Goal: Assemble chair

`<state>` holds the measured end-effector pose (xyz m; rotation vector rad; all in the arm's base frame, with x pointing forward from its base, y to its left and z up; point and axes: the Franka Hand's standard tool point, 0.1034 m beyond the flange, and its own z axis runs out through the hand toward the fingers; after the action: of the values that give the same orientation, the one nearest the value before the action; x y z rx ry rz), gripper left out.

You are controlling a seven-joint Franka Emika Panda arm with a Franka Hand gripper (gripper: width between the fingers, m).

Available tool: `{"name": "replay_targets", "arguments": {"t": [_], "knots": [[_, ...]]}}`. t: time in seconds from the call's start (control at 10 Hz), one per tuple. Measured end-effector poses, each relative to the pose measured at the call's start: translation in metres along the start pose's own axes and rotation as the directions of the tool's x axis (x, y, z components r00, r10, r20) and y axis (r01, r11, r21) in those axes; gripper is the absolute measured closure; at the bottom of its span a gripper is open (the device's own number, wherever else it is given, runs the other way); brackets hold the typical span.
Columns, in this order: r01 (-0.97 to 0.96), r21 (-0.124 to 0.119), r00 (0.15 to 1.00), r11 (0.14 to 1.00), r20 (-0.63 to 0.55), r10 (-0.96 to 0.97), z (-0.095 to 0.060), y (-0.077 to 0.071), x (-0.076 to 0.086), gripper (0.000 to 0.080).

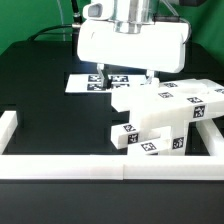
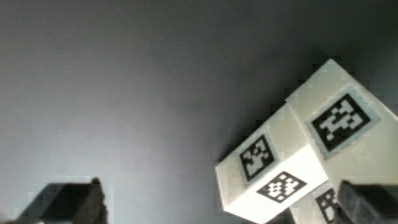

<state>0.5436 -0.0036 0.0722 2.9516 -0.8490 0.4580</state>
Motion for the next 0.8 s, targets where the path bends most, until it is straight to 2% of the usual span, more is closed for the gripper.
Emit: {"name": "replay_targets", "arguments": {"t": [0.3,0.5,0.8], "knots": [[-0.001,0.0,1.0,1.0,0.0,0.001,0.0,0.0,0.0,0.0151],[-0.043,0.011,0.999,0.999,0.005,0.043,-0.003,-0.015,-0.008,0.0151],[-0.093,0.032,0.996,0.995,0.006,0.093,-0.005,-0.04,-0.008,0.0151]]}}
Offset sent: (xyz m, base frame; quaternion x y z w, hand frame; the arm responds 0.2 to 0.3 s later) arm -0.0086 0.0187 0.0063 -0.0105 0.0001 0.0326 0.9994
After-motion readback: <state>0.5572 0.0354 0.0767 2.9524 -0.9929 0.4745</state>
